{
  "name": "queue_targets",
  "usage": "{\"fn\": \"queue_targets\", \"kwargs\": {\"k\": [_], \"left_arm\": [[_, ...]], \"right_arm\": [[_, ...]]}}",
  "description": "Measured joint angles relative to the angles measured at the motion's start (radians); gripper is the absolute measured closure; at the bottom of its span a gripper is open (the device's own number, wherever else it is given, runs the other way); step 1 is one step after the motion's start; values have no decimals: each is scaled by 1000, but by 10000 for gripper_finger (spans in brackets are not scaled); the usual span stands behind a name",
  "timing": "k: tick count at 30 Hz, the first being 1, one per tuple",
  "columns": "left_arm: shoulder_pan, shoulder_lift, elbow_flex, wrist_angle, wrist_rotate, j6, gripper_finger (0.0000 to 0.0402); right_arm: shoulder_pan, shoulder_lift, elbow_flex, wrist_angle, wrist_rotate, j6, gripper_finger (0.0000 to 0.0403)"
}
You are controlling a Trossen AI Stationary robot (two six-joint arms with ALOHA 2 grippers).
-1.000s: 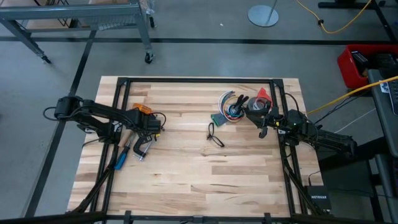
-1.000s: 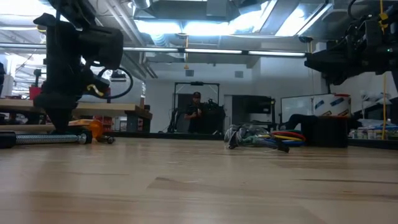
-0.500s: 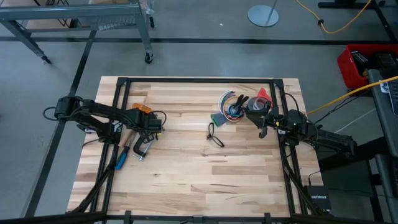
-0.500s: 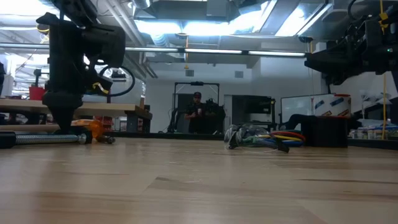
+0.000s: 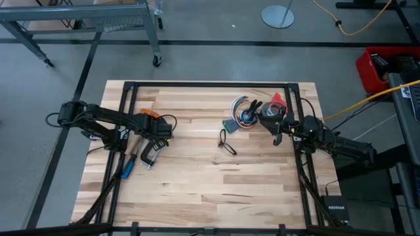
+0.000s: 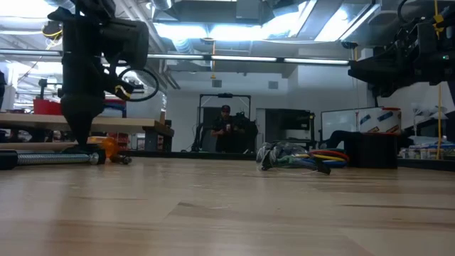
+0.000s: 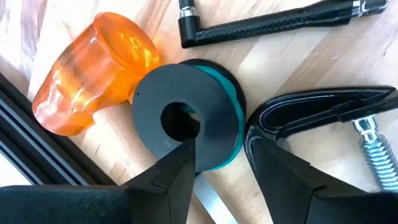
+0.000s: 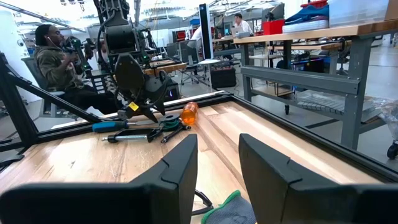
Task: Coil cords
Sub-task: Uncoil the green wire from the black spool
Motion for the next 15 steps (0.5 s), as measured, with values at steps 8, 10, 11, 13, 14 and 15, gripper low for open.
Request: {"fn": "queue_targets", "kwargs": {"k": [8, 10, 11, 13, 14, 15], "left_arm": [[27, 0, 0, 44, -7, 87, 246], [27, 0, 0, 73, -7, 89, 246], [27, 0, 0, 91, -8, 92, 246], [27, 0, 1, 104, -28, 120, 246], [27, 0, 1, 106, -47, 130, 246], [27, 0, 1, 105, -67, 131, 246]], "right_arm": [[0, 0, 0, 0, 0, 0, 281], [0, 0, 0, 0, 0, 0, 281], [0, 0, 0, 0, 0, 0, 281], [0, 0, 0, 0, 0, 0, 281], [0, 0, 0, 0, 0, 0, 281], [0, 0, 0, 0, 0, 0, 281]]}}
